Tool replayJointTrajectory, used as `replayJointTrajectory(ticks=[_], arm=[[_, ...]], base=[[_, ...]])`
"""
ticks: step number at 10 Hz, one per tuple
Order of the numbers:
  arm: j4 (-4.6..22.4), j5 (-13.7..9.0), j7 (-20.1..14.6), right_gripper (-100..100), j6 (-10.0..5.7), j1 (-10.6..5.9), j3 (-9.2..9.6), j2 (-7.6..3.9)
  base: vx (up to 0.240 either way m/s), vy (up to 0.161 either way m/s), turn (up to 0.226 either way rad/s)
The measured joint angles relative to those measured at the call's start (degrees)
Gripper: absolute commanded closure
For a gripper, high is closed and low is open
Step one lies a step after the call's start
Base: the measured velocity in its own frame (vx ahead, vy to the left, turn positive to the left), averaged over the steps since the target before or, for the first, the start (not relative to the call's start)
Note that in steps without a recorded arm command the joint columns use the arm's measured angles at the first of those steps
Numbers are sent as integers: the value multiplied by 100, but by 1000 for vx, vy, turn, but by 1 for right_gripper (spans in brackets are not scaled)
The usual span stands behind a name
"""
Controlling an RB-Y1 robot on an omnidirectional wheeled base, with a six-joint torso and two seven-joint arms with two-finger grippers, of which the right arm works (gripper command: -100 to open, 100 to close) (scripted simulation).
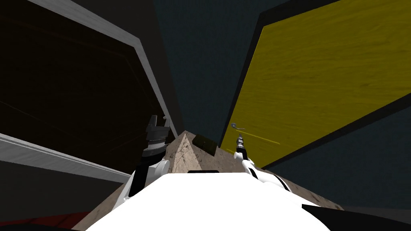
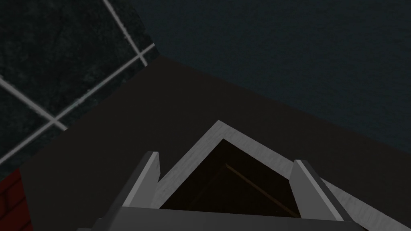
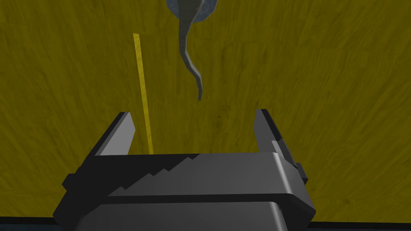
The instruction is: Pull the door open
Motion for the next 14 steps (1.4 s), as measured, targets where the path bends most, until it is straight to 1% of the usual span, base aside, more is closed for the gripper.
replayJointTrajectory(ticks=[2, 3, 4, 5, 6, 7, 8, 9, 10, 11, 12, 13, 14], arm=[[44, -12, 126, -100, -8, -37, -233, 31], [165, -12, 161, -100, -62, -91, -303, 26], [139, -17, 211, -100, -61, -78, -410, 45], [245, -18, 241, -100, -92, -136, -481, 32], [382, -20, 274, -100, -146, -209, -578, 16], [310, -28, 343, -100, -128, -181, -688, 60], [433, -30, 395, -100, -166, -242, -791, 56], [438, -33, 435, -100, -179, -247, -870, 68], [491, -36, 470, -100, -191, -282, -937, 66], [370, -43, 517, -100, -139, -235, -998, 104], [432, -42, 531, -100, -149, -268, -1019, 94], [545, -40, 528, -100, -202, -315, -1045, 72], [599, -41, 536, -100, -234, -340, -1076, 68]], base=[[-35, -58, 127], [-1, -57, 172], [8, -69, 108], [27, -87, 175], [48, -98, 193], [117, -143, 159], [142, -141, 138], [130, -136, 116], [149, -113, 93], [106, -71, 21], [104, -93, 55], [160, -124, 69], [160, -117, 48]])
